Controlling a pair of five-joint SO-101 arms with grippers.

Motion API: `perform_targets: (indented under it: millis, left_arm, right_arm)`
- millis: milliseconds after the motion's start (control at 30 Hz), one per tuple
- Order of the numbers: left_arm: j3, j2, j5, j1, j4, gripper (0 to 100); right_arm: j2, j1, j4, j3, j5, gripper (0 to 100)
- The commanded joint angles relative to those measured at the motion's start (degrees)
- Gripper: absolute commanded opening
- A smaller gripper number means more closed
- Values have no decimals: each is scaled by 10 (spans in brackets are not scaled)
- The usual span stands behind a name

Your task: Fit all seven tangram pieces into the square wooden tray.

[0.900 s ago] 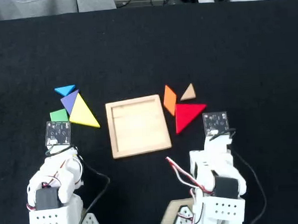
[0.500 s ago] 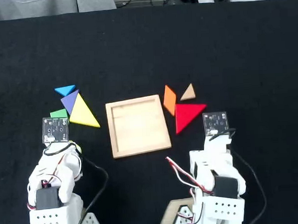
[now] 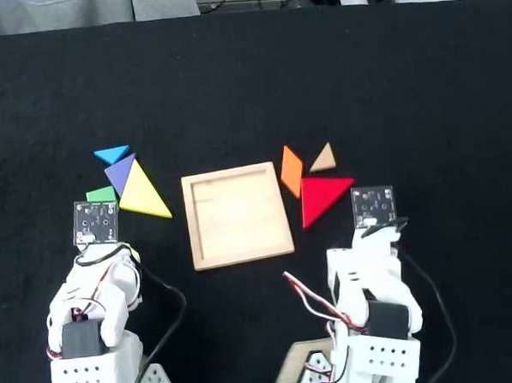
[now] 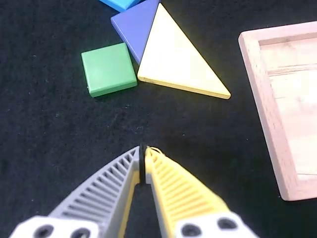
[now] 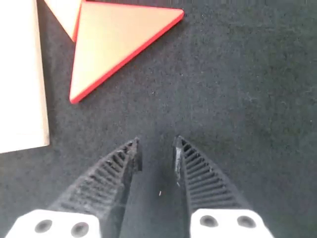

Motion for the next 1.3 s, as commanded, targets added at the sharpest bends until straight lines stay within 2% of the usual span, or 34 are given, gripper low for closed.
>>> perform_targets:
  millis: [0, 667, 733, 800, 1267]
  left_arm:
    - [10, -2, -1, 6, 3, 30]
    - [11, 0, -1, 6, 5, 30]
    - [11, 0, -1, 6, 33, 30]
    - [9, -4, -1, 6, 98, 30]
    - [10, -3, -4, 6, 91, 30]
  right_arm:
    - [-52, 7, 4, -1, -4, 118]
    - [-51, 7, 6, -1, -4, 118]
    - [-51, 7, 22, -1, -4, 118]
    - [-53, 7, 60, -1, -4, 118]
    - [-52, 6, 55, -1, -4, 118]
